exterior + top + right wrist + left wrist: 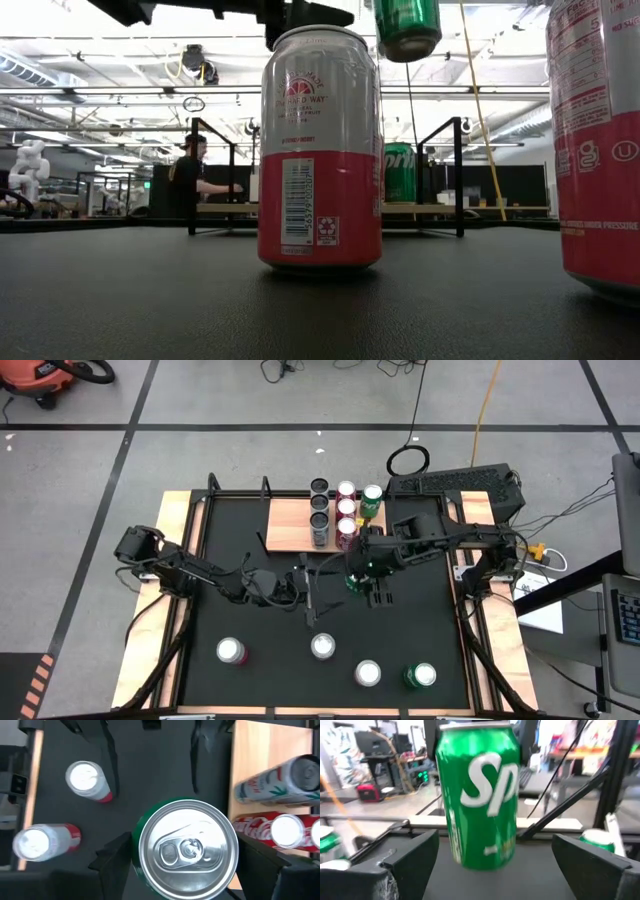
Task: Place canned beverage on shelf
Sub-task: Put the top left green soda can on the shelf
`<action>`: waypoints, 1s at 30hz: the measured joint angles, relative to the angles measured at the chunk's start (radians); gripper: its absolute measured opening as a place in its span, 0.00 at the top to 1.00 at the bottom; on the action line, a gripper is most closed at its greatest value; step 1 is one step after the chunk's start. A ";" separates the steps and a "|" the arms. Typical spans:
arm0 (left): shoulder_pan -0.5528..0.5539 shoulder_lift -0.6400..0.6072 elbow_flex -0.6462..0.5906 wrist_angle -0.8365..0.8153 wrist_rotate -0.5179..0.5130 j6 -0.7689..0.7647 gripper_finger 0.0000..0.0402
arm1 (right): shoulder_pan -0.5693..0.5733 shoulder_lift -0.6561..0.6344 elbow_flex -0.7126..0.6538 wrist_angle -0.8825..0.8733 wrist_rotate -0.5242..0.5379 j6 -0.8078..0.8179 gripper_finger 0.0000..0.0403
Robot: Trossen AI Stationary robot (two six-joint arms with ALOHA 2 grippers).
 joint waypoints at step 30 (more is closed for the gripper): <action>0.186 -0.643 0.185 -0.442 -0.055 -0.177 0.04 | -0.426 -0.163 0.002 -0.041 -0.089 -0.064 0.33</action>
